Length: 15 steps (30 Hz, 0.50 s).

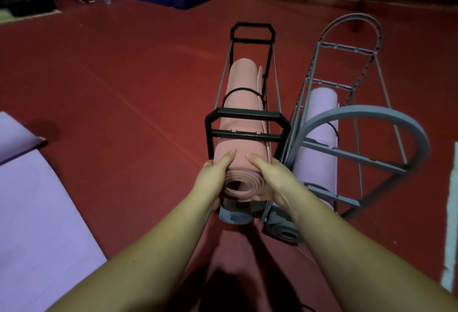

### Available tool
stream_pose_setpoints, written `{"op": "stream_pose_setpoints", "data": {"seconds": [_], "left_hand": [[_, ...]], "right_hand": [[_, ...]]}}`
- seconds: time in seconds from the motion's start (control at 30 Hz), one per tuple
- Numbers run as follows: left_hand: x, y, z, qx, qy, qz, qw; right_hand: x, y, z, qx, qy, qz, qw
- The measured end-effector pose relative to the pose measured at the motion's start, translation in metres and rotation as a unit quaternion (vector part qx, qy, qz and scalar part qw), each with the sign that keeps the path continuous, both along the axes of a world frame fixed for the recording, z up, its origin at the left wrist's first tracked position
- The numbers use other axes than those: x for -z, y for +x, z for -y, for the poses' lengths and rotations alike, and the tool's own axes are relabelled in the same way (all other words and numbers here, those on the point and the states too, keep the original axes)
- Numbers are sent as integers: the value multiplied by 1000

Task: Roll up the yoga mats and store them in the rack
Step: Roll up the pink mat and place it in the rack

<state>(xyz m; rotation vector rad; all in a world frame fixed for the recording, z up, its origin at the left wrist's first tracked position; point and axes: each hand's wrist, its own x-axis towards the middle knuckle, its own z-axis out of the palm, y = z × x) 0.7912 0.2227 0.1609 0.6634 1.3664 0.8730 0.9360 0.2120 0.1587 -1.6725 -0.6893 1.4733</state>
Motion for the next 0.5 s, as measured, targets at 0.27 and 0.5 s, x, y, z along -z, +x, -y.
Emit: {"op": "stream_pose_setpoints", "data": {"seconds": [0.27, 0.5], "left_hand": [[10, 5, -26, 1, 27, 2, 1000], [25, 8, -23, -61, 39, -33, 997]], "right_hand": [[6, 3, -21, 26, 35, 5, 999], [30, -5, -19, 72, 109, 38, 991]]}}
